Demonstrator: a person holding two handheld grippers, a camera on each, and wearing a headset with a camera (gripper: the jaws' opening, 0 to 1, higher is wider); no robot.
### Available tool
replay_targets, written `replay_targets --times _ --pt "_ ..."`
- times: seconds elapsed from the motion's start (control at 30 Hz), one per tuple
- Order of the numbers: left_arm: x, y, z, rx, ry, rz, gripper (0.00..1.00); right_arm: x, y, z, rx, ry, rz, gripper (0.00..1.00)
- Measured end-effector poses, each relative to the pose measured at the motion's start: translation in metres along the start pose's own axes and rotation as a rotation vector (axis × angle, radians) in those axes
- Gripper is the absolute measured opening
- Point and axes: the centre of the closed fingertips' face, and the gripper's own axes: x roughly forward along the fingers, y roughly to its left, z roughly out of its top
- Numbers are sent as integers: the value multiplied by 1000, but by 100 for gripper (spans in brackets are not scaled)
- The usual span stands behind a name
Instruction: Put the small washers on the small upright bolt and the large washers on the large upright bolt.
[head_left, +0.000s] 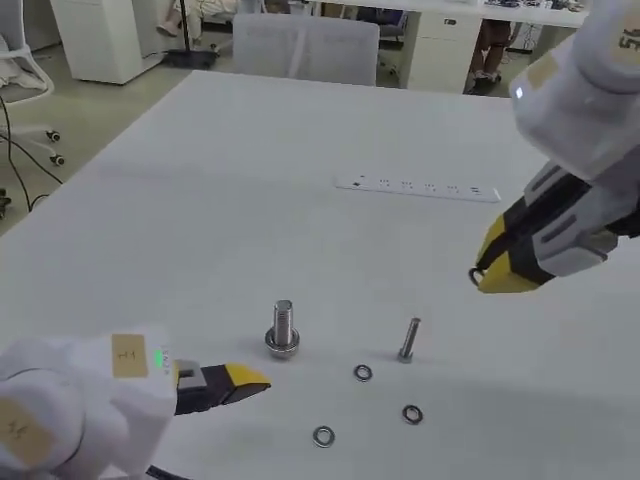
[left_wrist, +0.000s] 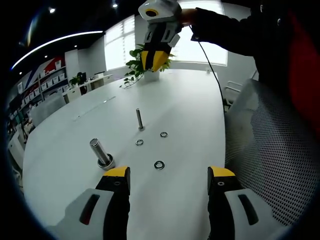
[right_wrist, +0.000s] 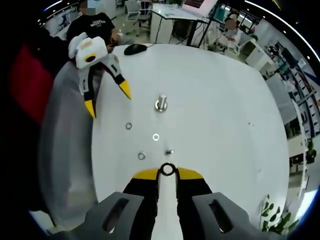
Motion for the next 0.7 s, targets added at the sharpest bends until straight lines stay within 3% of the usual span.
replay_targets --times 0.37,0.7 --pt "-2 2 0 -6 -1 10 62 27 -7 14 -45 14 48 13" --pt "-2 3 -1 -5 3 15 61 55 -7 3 -55 50 81 13"
